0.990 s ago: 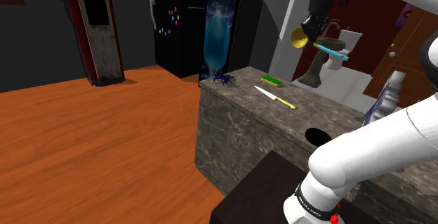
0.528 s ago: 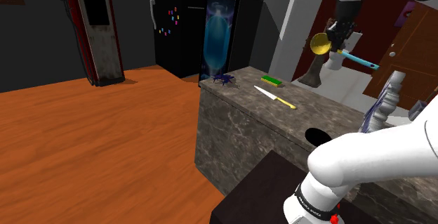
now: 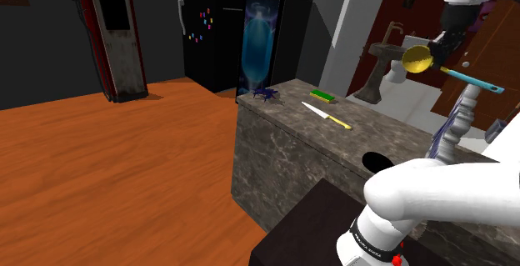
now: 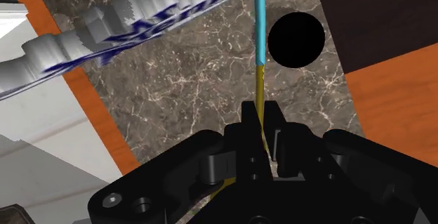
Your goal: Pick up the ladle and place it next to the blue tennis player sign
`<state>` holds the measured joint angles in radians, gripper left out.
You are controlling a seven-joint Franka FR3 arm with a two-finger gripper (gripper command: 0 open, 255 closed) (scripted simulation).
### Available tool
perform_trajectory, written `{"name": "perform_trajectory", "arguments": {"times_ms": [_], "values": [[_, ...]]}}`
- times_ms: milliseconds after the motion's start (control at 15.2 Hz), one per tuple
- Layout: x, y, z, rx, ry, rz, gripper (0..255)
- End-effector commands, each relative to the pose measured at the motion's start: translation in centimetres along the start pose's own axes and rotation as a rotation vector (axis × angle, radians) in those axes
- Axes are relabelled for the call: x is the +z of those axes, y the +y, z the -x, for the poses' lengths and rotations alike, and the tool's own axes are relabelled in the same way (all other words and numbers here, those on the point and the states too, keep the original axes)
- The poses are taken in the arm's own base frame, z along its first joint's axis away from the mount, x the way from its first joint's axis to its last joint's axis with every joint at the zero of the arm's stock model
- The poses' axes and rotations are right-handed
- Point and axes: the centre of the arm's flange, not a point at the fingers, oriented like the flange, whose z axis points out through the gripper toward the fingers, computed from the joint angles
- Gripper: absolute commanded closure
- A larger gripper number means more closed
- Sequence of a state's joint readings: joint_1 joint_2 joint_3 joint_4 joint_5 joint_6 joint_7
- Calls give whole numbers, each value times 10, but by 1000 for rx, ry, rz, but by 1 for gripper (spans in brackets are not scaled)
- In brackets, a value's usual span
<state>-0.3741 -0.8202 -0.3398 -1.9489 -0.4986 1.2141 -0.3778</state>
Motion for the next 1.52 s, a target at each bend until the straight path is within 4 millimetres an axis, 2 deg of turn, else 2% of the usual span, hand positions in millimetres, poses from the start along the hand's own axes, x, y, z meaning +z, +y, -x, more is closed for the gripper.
{"name": "perform_trajectory", "arguments": {"times_ms": [0,1452], "values": [[8,14,22,-1,-1,0,255],[50,171,262,-1,-1,0,255]]}}
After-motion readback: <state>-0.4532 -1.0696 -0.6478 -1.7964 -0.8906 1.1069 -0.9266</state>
